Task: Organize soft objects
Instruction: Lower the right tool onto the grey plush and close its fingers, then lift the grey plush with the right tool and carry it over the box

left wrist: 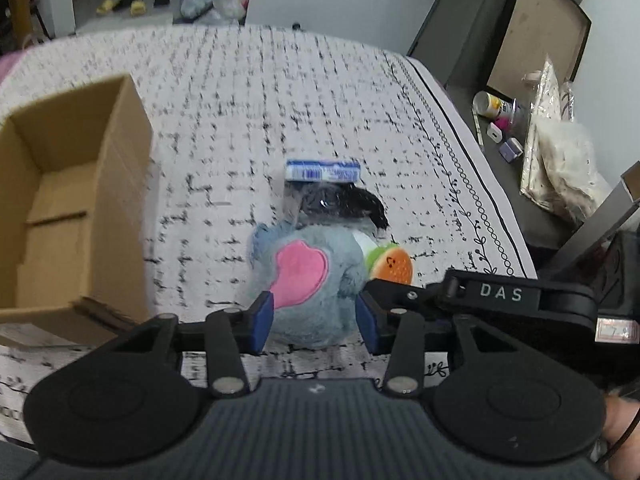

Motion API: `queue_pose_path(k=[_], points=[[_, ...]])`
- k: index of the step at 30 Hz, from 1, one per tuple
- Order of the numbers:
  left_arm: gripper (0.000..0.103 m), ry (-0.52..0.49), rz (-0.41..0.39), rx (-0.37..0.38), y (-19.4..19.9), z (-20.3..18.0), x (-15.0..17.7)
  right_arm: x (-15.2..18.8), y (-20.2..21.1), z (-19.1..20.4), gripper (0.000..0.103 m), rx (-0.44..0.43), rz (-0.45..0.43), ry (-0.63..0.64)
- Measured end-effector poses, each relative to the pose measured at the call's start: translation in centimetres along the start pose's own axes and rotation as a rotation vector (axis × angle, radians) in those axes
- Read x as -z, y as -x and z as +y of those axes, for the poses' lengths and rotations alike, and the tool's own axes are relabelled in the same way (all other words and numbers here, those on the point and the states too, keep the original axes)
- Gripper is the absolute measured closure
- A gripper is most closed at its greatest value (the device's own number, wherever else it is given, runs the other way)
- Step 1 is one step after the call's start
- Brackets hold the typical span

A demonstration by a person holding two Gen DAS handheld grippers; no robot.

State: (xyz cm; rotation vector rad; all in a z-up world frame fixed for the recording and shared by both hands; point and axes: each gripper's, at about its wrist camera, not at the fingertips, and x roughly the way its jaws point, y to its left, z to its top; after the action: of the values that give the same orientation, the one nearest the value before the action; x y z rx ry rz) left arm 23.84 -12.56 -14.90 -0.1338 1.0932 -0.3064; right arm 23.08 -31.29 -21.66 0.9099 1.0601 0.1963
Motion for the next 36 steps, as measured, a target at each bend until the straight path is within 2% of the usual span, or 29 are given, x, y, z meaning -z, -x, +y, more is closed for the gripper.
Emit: queue_pose_path(k=[5,10,11,13,19,24,28,30,32,36], points=[[0.059,0.020,0.024,0.012,-1.8,-0.1,-0.2,-0.5,-0.4,-0.7,0.066,-0.016,0.006,-0.039],[0.060,0.022,0.024,-0.039,-3.2,-0.1,-0.4,-0.9,-0.8,-1.5,0.066,-0.009,0.011,-0.064],[0.068,0.025,0.017,-0.053,-3.2,-0.1,-0.4,-0.9,-0.8,-1.6,0.066,-0.009,0.012,-0.068],[0.076,0.043,0.014,-0.067,-3.3,0.4,-0.5,-0.9,-0.9,-1.6,0.066,-0.012,0.016,-0.067],[0.085,0.093,0.010,-0.035,-2.7,1.5,-0.9,-0.8,-1.3,-0.8,0.065,-0.028,0.037,-0.016],[0.086,0.123,0.004,0.003,-1.6,1.8,-1.0,-0.7,-1.2,-0.6,0.065,-0.032,0.033,-0.006],[0.086,0.146,-0.001,0.029,-0.5,2.3,-0.9,0.0,-1.5,0.4,0.065,-0.047,0.067,0.029],[0.086,0.141,-0.002,0.031,0.1,2.5,-0.8,0.4,-1.4,1.0,0.069,-0.050,0.073,0.049],[0.086,0.145,-0.004,0.040,0.8,2.9,-0.8,0.6,-0.8,1.5,0.077,-0.056,0.061,0.064],[0.086,0.144,-0.024,0.058,2.5,3.4,-1.0,1.2,0.4,2.8,0.080,-0.070,0.036,0.100]])
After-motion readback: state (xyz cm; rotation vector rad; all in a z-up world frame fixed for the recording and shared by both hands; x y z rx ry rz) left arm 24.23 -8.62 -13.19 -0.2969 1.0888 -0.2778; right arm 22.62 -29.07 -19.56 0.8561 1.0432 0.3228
